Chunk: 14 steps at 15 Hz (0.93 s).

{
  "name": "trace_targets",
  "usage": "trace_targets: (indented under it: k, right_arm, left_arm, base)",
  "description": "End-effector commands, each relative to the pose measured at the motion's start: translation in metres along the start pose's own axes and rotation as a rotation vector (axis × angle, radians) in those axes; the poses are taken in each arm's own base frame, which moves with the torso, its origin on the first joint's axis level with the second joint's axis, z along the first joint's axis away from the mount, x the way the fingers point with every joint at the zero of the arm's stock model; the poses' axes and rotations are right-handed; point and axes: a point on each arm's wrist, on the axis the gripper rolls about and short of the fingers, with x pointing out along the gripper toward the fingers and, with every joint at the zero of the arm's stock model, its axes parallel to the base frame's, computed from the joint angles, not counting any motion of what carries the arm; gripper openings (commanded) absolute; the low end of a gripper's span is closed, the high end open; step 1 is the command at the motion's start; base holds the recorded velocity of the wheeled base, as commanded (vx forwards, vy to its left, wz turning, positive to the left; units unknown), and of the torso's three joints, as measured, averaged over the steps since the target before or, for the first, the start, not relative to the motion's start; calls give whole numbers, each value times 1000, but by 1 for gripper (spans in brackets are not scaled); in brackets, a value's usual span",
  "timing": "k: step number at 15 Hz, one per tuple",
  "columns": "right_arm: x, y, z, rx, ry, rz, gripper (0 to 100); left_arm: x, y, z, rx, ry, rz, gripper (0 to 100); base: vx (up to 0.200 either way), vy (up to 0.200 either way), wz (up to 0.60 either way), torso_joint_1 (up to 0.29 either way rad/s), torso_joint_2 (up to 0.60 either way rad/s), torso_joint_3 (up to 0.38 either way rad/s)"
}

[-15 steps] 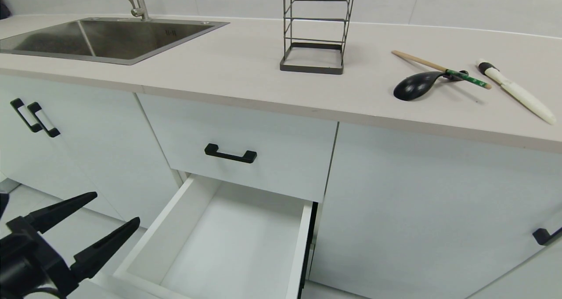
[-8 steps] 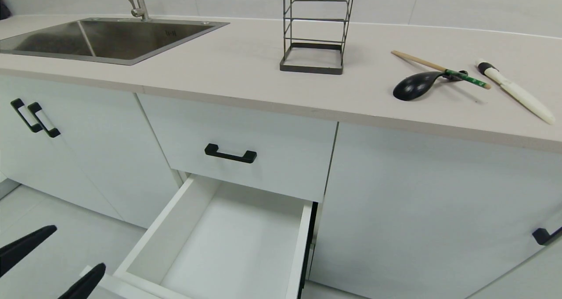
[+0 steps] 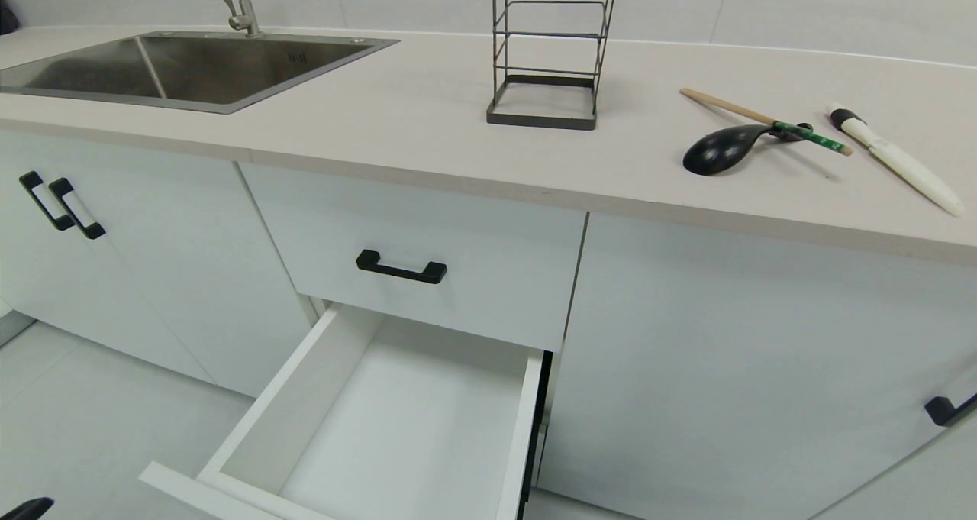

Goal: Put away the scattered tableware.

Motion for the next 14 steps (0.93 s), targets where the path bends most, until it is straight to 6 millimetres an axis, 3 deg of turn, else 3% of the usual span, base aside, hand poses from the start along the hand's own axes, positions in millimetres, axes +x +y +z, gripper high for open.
trace_targets:
  k: [1, 3, 10, 14]
  right_arm:
    - [0, 0, 0, 0, 1, -1, 0]
    - [0, 0, 0, 0, 1, -1, 0]
    - [0, 0, 0, 0, 1, -1, 0]
    - [0, 0, 0, -2, 1, -1, 0]
  left_arm:
    - [-7, -4, -2, 51, -56, -25, 100]
    - [-11, -7, -18, 4, 40, 56, 100]
    - [-13, 0, -26, -65, 140, 452, 100]
    - [-13, 0, -26, -83, 137, 439, 100]
  base:
    - [0, 0, 0, 0, 0, 0]
    - [0, 0, 0, 0, 0, 0]
    - [0, 0, 0, 0, 0, 0]
    - [0, 0, 150, -1, 1, 1]
